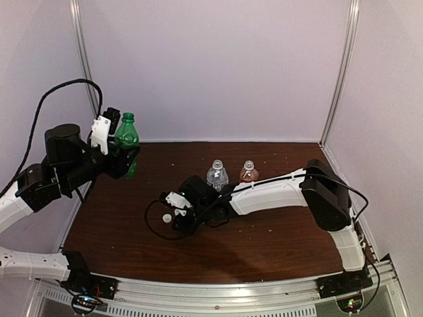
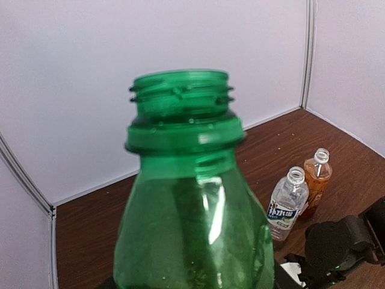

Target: Unscrew the bottle caps

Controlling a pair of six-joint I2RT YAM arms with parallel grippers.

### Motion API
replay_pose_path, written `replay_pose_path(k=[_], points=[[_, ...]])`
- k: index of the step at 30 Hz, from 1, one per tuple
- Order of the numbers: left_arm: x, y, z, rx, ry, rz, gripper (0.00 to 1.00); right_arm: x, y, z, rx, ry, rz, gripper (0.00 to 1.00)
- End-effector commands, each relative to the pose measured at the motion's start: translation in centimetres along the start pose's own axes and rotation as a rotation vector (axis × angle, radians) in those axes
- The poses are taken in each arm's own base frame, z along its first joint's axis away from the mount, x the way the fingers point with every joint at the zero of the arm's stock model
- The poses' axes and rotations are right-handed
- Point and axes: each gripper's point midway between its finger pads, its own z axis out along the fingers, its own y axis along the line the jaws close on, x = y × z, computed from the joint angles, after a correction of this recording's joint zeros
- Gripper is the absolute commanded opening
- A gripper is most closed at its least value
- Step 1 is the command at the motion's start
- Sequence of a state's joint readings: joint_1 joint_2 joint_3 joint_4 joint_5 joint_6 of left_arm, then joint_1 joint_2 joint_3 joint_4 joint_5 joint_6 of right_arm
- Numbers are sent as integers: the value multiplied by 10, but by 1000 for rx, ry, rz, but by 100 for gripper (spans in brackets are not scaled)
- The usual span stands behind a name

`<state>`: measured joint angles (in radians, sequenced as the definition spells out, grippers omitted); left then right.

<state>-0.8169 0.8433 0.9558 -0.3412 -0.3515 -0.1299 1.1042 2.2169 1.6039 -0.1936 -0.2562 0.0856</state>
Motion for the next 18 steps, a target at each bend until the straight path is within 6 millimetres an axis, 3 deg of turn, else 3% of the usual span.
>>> replay_pose_path(k=[1,11,18], points=[[-11,0,-5,16,-51,-25,20,-6,-11,9,68,-2,15,16],[-13,-5,-3,44,-65,-24,21,12,-17,25,78,45,24,23],[-10,-11,2,68,-61,-21,21,15,-20,21,86,50,26,41]])
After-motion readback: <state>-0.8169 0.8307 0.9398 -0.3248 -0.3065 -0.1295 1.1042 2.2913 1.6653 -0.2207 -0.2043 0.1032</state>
